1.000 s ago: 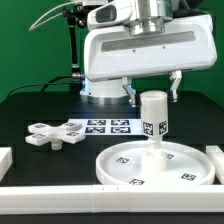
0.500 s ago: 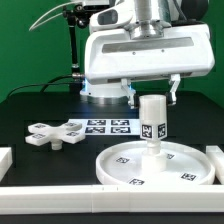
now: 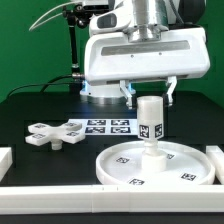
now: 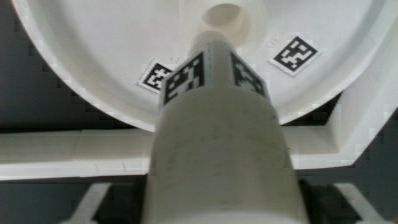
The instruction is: Assemble round table
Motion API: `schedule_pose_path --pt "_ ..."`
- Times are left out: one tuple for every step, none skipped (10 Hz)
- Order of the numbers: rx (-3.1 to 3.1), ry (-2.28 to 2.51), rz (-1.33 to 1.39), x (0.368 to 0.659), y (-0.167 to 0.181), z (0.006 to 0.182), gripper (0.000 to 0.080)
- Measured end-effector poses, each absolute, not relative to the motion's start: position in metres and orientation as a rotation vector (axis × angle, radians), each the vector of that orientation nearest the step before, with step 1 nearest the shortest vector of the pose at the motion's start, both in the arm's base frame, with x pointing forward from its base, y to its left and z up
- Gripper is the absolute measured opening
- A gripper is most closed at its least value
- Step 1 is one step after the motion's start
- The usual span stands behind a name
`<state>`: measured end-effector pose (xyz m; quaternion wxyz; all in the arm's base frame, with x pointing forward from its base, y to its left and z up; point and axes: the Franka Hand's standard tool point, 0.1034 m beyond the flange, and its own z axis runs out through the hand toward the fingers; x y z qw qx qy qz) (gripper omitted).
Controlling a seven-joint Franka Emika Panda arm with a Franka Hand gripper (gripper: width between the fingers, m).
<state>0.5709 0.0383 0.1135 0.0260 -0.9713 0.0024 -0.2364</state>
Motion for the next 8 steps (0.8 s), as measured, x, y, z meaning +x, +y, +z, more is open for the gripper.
schedule_pose_path --pt "-3.001 0.002 -0.728 0.5704 0.0406 0.1128 0.0409" --pt "-3.002 0.002 -0.724 0.5698 0.0405 0.1113 0.0409" --pt "-3.003 0.003 -0.724 0.5698 0.0403 0.1111 0.0409" --pt "-3.005 0.001 -0.702 0.5688 0.0410 0.1097 0.0409" --pt "-3.009 -0.001 -0.661 0.5686 0.0421 0.1083 0.0409" --pt "-3.009 -0.001 -0.665 0.5703 0.0415 0.1083 0.0409" --pt "-3.011 -0.002 -0.656 0.5679 0.0419 0.1052 0.0409" --pt "-3.011 -0.003 -0.652 0.5669 0.0422 0.1038 0.0409"
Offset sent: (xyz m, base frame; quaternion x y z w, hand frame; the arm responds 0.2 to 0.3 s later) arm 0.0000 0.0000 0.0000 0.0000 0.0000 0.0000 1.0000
